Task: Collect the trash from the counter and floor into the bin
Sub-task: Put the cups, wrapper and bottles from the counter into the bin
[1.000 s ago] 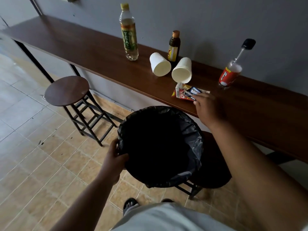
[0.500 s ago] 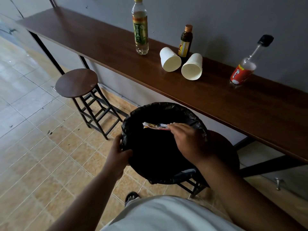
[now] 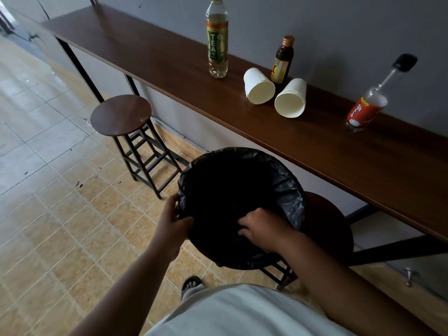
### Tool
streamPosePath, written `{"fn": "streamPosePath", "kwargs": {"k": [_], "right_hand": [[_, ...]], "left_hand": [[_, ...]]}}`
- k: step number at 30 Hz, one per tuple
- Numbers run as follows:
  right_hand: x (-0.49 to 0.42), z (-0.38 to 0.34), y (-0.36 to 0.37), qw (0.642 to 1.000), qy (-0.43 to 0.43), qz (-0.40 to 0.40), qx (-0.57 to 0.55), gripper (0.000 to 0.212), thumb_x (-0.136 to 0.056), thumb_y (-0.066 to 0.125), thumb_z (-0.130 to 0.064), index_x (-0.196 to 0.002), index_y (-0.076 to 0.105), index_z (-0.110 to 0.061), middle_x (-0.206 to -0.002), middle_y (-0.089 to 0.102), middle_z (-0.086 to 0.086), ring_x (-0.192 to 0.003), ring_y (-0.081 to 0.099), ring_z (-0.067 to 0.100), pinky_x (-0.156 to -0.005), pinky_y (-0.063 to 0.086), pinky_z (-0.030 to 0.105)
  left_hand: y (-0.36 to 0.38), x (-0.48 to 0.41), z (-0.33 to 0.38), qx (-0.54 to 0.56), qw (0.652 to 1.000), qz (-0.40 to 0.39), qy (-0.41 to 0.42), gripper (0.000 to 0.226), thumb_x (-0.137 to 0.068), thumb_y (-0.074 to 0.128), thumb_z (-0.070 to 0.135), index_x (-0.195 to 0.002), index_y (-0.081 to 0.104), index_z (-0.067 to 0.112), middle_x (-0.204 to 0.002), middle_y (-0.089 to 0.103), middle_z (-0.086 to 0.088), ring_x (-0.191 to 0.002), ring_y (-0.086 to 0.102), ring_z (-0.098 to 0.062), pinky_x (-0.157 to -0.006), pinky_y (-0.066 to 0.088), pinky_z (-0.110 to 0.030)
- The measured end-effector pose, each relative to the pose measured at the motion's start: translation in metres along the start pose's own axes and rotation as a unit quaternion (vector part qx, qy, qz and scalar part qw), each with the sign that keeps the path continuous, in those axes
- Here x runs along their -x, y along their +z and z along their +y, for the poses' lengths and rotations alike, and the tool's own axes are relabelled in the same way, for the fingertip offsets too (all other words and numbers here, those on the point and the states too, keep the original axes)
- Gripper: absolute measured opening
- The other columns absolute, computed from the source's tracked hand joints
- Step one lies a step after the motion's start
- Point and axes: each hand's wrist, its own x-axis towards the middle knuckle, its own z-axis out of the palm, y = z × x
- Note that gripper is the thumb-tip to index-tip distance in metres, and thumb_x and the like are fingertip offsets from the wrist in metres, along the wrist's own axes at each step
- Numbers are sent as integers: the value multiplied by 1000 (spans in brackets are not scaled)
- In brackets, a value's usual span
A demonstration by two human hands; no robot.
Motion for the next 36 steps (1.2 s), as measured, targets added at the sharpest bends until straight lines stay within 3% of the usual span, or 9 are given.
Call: {"fn": "streamPosePath", "kwargs": {"k": [6,11,16,21,24,26,28,32,36], "right_hand": [[-2,15,-60,974,-12,205,-92,30,-91,59,-26,-119,66,-16,-113,70,7,-103,65,24,-88,54,36],[-25,43,-127,888,30,459,-26,23,-85,61,-17,-107,68,-12,-101,69,11,-93,63,31,-77,53,38],[-66,84,-172,893,162,418,33,59,-87,59,-8,-140,40,-22,-144,38,19,-124,41,41,-95,45,51],[-91,100,-190,908,206,363,27,62,-91,53,-3,-146,32,-21,-146,32,26,-129,36,46,-103,36,51],[-99,102,-195,891,236,387,-8,43,-95,52,-31,-133,53,-10,-128,56,22,-113,55,36,-83,42,37],[-99,103,-193,866,265,421,-50,54,-90,55,-50,-123,61,-8,-116,64,15,-94,60,25,-69,42,28],[-97,101,-190,852,277,435,-91,53,-89,57,-47,-122,62,-7,-111,65,11,-88,58,22,-58,41,25],[-82,103,-185,867,214,449,-32,46,-92,49,-1,-137,49,-10,-131,55,28,-116,55,41,-93,49,43],[-64,100,-174,839,168,509,-96,46,-94,44,-3,-138,49,-16,-134,56,21,-122,54,37,-99,48,46]], "left_hand": [[-1,-5,2,2,1000,0,4,67,-82,52,-20,-135,42,19,-122,56,-17,-98,65,-33,-60,58,-31],[-1,-7,8,-1,1000,-13,20,60,-83,51,-20,-125,46,23,-120,54,-20,-94,64,-35,-55,57,-29],[0,-10,12,-4,1000,-13,25,61,-82,51,-21,-123,47,24,-119,55,-20,-95,64,-35,-57,57,-29],[0,-13,15,-13,1000,3,23,61,-81,52,-21,-129,45,16,-120,56,-23,-93,65,-34,-56,56,-29],[-1,-14,16,-14,1000,1,18,61,-81,55,-19,-128,46,18,-121,56,-21,-96,65,-36,-59,58,-31],[-2,-16,16,-18,1000,2,20,61,-81,55,-19,-128,46,18,-121,56,-22,-95,66,-35,-59,58,-32],[-3,-16,16,-22,1000,4,20,60,-81,55,-19,-127,47,18,-120,56,-22,-92,67,-33,-59,58,-33],[-5,-18,18,-25,999,2,20,61,-80,55,-19,-128,46,17,-119,56,-22,-89,67,-31,-58,57,-31],[-7,-19,19,-20,1000,-7,12,65,-81,54,-19,-134,42,16,-121,55,-21,-93,66,-33,-60,58,-32]]}}
